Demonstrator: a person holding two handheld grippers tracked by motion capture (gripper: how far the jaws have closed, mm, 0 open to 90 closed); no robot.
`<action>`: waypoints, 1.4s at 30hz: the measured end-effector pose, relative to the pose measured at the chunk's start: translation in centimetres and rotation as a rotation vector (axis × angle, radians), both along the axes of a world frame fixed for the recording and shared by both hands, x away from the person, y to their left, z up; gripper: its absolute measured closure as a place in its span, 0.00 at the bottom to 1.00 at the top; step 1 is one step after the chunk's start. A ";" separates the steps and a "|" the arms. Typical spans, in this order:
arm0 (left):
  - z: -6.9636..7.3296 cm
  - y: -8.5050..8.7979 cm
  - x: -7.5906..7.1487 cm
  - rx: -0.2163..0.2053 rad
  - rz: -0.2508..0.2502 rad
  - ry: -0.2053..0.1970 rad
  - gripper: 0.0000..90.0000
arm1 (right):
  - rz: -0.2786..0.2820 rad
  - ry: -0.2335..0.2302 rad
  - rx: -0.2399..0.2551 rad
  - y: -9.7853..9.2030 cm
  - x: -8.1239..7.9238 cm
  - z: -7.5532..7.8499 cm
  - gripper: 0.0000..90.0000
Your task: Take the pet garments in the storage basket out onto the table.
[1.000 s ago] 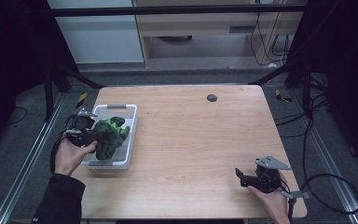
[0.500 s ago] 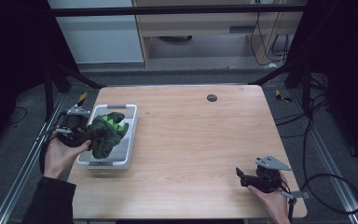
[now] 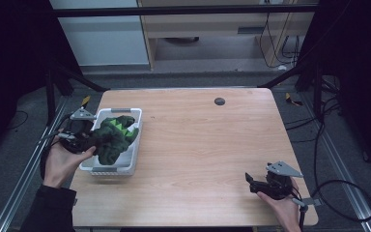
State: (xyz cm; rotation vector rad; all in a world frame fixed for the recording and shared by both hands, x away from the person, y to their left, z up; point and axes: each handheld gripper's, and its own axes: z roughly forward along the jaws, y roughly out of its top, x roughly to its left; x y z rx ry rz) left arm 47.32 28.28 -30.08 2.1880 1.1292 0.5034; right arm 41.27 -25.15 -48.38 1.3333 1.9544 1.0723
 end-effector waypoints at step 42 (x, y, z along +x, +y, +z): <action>0.0 -7.6 0.2 0.043 -0.222 0.026 0.84 | -0.006 -0.026 0.001 -0.1 -0.1 0.2 0.10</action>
